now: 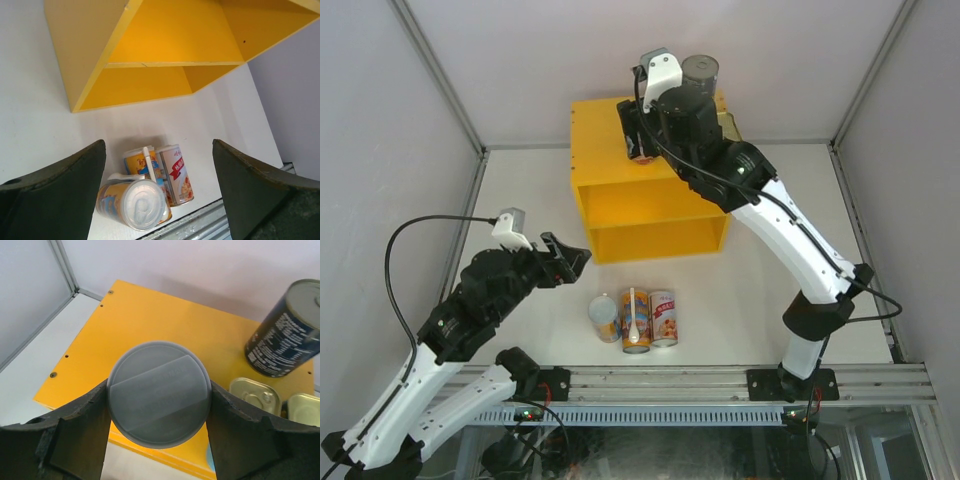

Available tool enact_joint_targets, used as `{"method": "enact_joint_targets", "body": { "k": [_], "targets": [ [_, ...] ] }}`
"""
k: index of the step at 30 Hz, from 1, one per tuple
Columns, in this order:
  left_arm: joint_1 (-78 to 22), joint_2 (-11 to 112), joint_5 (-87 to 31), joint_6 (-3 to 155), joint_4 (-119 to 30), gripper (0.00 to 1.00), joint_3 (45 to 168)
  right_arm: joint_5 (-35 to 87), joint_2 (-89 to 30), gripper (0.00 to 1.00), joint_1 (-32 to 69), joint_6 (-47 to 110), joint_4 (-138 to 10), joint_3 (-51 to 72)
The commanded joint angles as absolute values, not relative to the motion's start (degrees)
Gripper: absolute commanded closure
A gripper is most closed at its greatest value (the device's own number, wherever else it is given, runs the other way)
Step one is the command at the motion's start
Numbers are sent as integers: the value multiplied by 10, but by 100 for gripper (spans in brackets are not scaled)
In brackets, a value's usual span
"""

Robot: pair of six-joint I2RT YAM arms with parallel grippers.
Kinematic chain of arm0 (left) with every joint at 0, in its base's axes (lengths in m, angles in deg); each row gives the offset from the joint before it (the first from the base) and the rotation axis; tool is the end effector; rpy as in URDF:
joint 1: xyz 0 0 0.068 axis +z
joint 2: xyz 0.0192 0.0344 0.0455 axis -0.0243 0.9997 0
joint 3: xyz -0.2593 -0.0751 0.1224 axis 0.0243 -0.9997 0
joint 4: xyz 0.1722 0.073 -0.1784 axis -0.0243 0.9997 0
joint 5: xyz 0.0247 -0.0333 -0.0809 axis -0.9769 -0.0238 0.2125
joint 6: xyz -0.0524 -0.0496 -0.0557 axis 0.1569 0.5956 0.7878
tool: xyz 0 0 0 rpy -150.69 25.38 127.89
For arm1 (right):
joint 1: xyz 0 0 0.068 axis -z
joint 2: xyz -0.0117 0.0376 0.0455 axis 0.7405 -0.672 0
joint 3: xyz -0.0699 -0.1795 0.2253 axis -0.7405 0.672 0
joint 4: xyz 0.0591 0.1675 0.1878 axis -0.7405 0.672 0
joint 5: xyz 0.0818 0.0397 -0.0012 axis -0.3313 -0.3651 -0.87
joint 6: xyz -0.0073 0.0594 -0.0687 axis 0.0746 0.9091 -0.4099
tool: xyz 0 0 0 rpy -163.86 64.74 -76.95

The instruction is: Place and organize the canned foods onto the counter

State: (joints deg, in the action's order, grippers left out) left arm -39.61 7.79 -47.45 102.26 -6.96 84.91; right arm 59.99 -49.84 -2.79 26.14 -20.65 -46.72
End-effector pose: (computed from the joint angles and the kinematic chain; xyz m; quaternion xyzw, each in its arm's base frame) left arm 0.1175 -0.0723 0.3518 -0.0555 0.8063 -0.2980 0.5080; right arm 0.2781 0.2812 0.5443 -0.1864 0.7474 0.1088 0.6284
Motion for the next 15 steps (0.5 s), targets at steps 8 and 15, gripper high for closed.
{"method": "enact_joint_targets", "body": {
  "k": [8, 15],
  "targets": [
    [-394, 72, -447, 1014, -121, 10, 832, 579, -529, 100, -11, 262, -289, -524],
    [-394, 68, -445, 1013, -130, 10, 821, 584, -538, 100, -1, 273, -265, -526]
  ]
}}
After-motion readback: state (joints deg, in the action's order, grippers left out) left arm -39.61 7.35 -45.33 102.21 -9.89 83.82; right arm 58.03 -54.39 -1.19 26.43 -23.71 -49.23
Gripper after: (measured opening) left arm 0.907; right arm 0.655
